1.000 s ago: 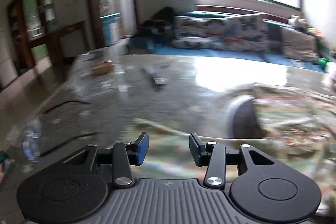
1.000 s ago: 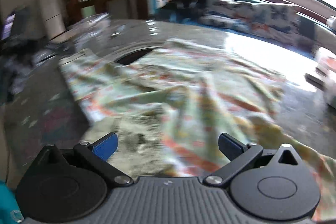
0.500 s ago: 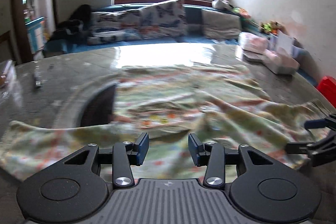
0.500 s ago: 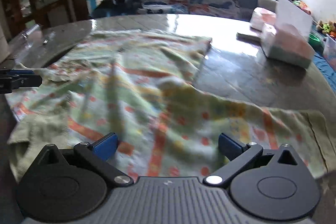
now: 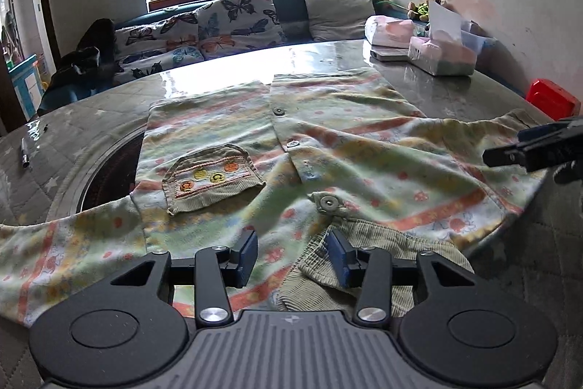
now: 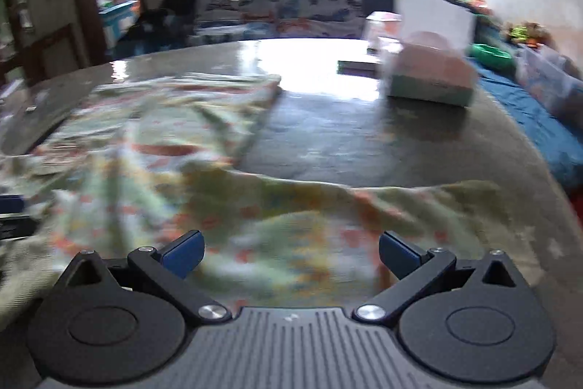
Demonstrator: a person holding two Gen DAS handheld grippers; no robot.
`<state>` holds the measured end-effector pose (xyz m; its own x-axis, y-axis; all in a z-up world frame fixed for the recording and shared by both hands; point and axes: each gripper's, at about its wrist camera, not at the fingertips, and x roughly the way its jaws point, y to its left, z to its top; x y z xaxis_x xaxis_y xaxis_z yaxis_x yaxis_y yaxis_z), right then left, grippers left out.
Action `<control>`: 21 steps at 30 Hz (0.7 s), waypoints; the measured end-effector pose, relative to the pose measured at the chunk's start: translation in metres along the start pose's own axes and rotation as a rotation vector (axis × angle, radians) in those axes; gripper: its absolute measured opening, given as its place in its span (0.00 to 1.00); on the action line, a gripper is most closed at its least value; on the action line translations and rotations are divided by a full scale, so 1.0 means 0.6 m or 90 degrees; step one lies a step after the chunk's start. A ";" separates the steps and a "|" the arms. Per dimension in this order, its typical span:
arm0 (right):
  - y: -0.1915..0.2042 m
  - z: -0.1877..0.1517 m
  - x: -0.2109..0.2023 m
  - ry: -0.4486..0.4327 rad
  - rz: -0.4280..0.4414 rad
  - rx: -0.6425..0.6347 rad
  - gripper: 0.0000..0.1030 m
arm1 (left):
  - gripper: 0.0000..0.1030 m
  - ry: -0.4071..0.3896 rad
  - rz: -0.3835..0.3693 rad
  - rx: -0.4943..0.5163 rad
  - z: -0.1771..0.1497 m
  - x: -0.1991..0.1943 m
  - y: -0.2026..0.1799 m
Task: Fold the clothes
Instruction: 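Withdraw the right tool from the shirt while the left tool hovers over it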
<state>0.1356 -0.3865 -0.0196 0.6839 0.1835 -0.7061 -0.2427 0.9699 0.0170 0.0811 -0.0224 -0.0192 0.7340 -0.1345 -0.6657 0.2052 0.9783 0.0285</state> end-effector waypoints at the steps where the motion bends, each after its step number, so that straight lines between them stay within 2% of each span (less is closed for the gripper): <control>1: -0.008 -0.001 0.004 0.003 -0.016 0.003 1.00 | 0.49 0.000 0.003 0.001 -0.001 0.000 -0.001; 9: -0.072 0.003 0.007 0.004 -0.094 0.048 1.00 | 0.59 0.005 0.001 0.009 0.003 -0.002 -0.002; 16: -0.121 0.002 0.005 0.004 -0.148 0.098 1.00 | 0.61 0.010 -0.005 0.014 -0.001 0.000 -0.003; 19: -0.106 0.014 -0.003 -0.004 -0.150 0.066 1.00 | 0.61 0.010 -0.005 0.017 0.005 -0.003 -0.004; 21: -0.082 0.033 -0.007 -0.014 -0.104 0.040 1.00 | 0.61 0.003 -0.010 0.020 0.012 -0.006 -0.008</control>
<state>0.1585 -0.4319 -0.0032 0.7256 0.0261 -0.6876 -0.0849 0.9950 -0.0518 0.0822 -0.0280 -0.0115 0.7272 -0.1493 -0.6700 0.2371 0.9706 0.0411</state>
